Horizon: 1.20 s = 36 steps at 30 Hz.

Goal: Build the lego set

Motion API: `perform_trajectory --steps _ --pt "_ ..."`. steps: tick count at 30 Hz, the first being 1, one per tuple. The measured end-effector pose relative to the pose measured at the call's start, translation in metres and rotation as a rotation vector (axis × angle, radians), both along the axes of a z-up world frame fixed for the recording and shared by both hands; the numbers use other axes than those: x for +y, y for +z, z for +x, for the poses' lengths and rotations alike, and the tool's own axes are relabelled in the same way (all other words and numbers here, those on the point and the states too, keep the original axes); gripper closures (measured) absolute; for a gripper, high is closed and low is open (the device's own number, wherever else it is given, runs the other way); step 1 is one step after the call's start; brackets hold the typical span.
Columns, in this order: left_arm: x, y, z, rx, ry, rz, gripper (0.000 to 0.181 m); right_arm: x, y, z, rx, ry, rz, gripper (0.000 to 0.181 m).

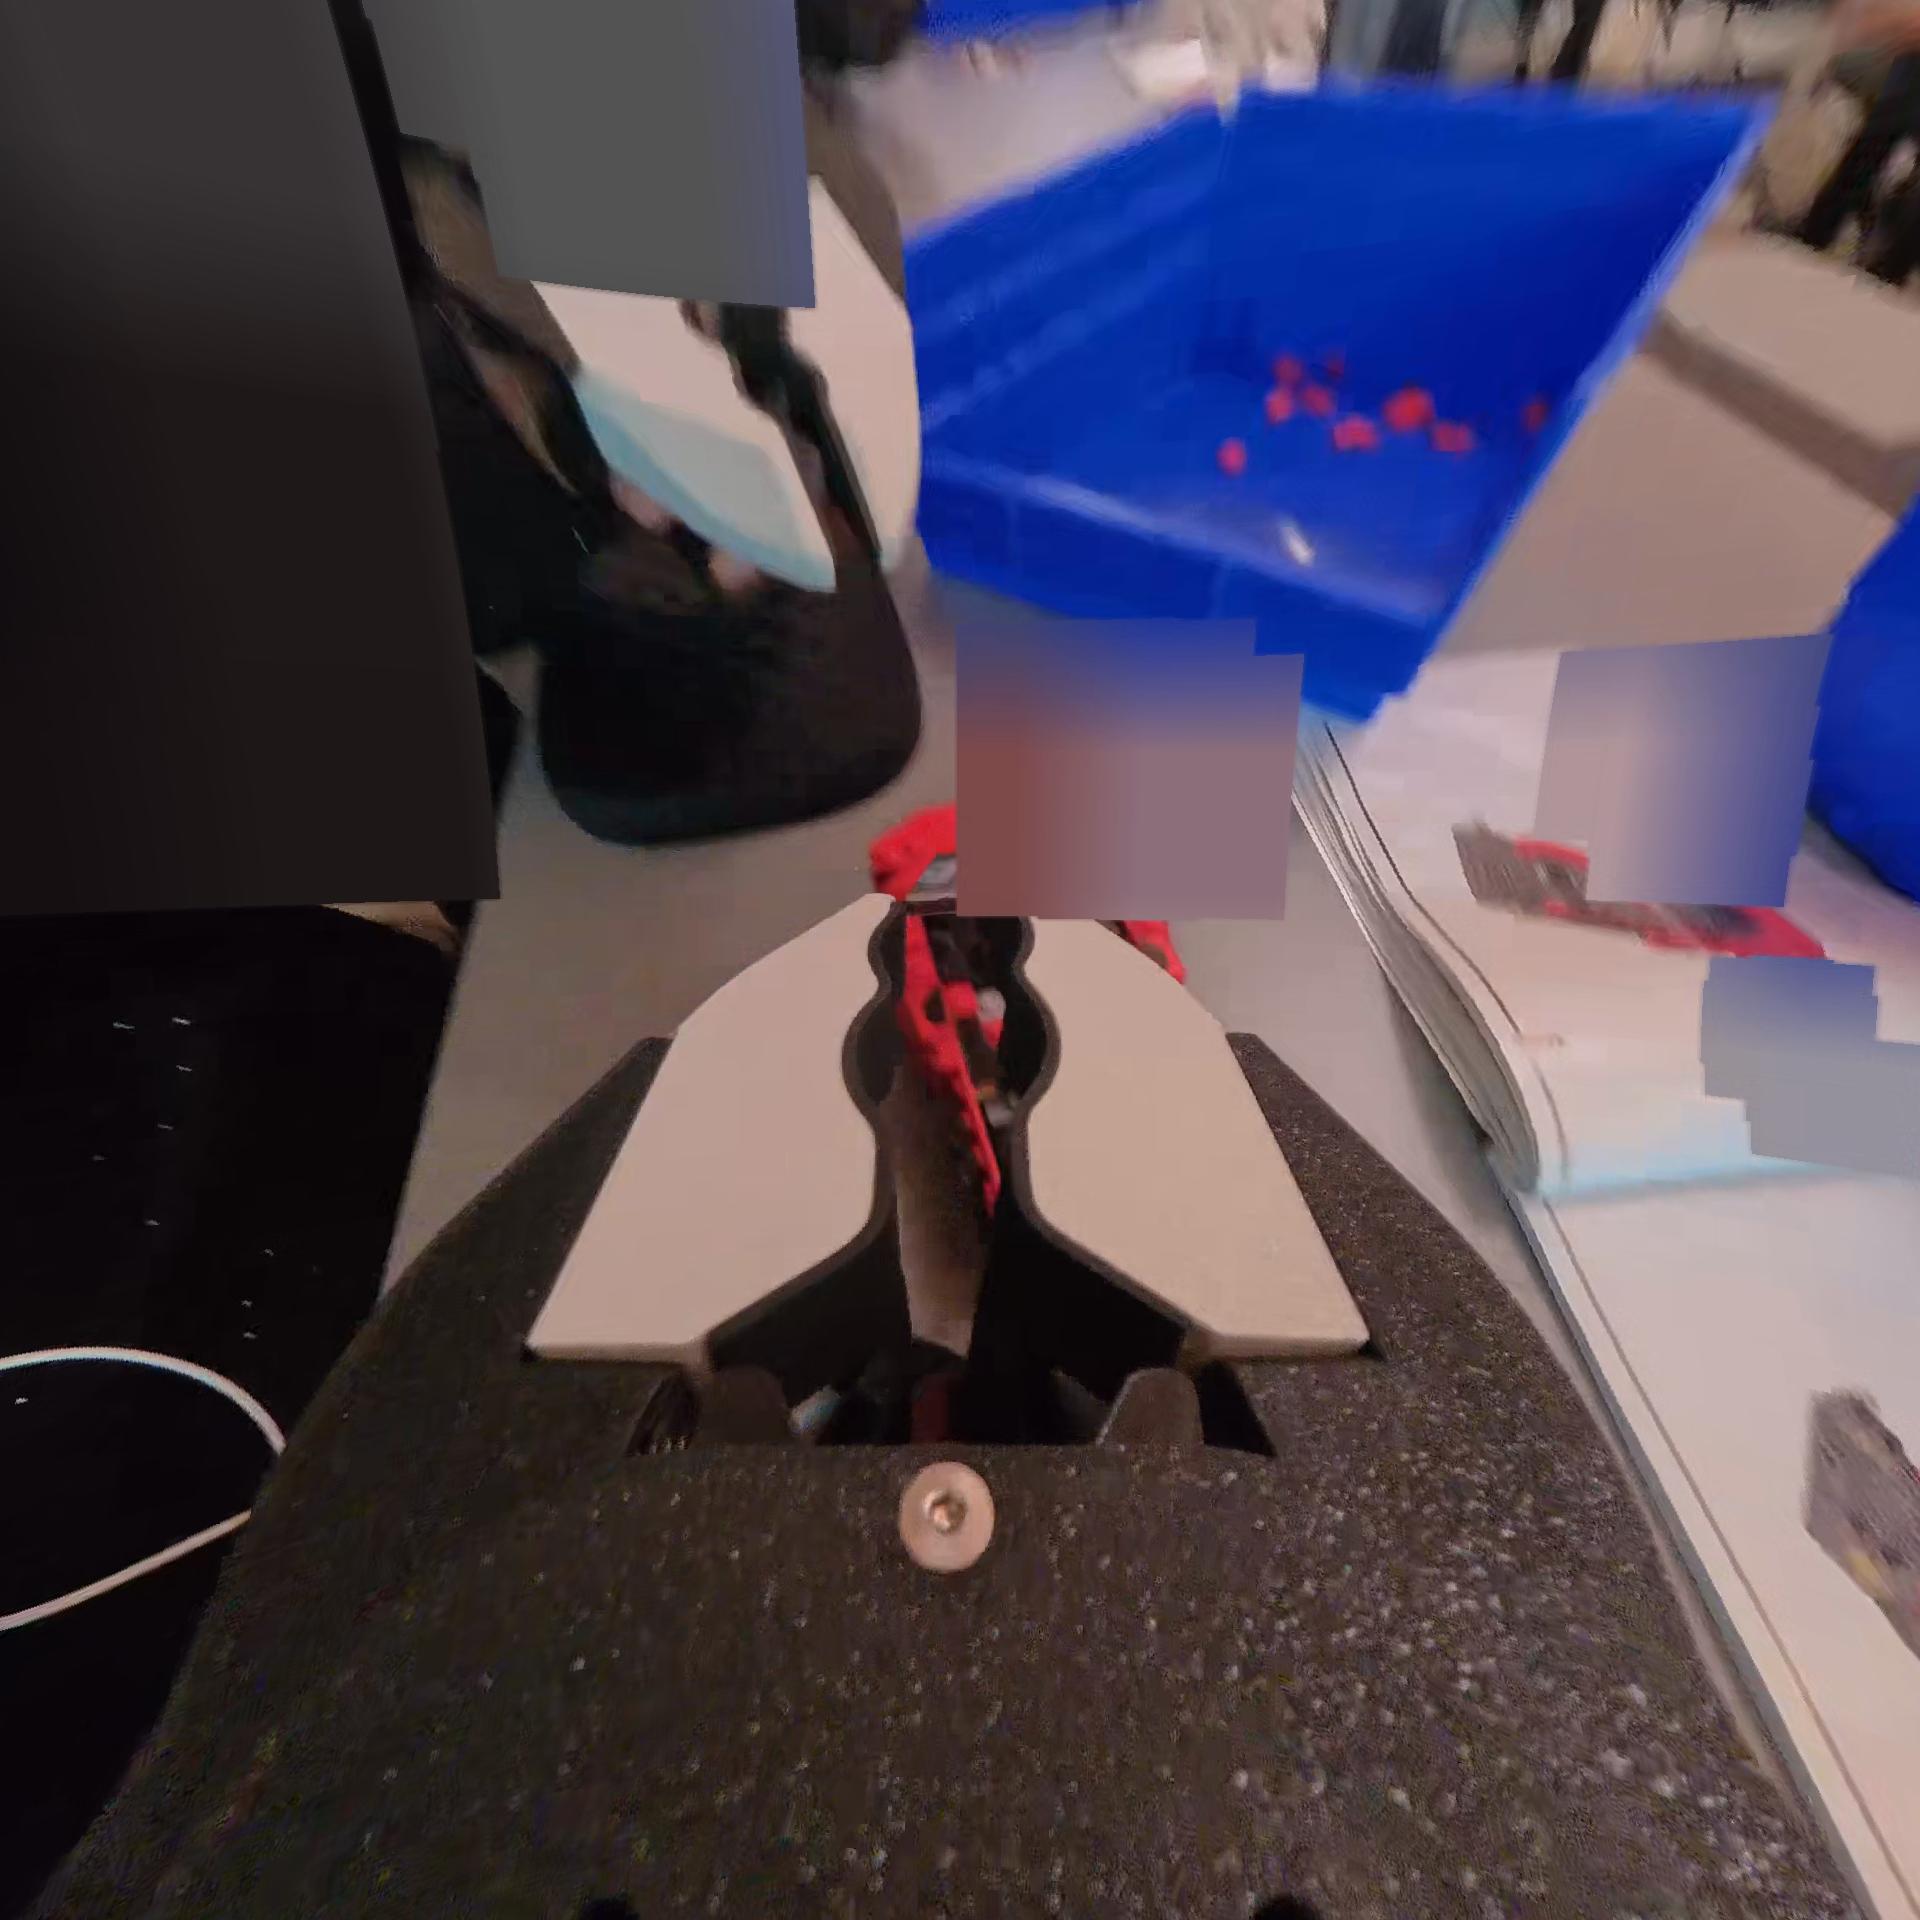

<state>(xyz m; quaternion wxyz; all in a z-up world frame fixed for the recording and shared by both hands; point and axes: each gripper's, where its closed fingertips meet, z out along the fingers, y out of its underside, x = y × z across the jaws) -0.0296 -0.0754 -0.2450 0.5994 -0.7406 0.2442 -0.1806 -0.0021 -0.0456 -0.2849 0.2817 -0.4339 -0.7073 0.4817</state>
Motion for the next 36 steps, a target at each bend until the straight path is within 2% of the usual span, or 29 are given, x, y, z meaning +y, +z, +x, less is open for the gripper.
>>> perform_trajectory --steps 3,7,15,32,36 --pt "0.009 -0.017 -0.012 0.103 0.020 -0.119 0.180 0.000 -0.015 -0.005 -0.107 -0.016 0.047 0.167" --pt "0.016 -0.037 -0.007 0.134 -0.064 -0.203 0.181 0.000 -0.030 -0.011 -0.198 -0.018 0.144 0.167" --pt "0.018 -0.062 -0.007 0.244 -0.142 -0.303 0.181 0.000 -0.032 -0.021 -0.218 0.007 0.148 0.167" --pt "0.030 -0.063 0.000 0.324 -0.192 -0.314 0.181 0.001 -0.040 -0.021 -0.334 0.045 0.151 0.167" --pt "0.039 -0.063 -0.012 0.329 -0.124 -0.299 0.181 -0.001 -0.040 -0.021 -0.344 0.069 0.158 0.167"
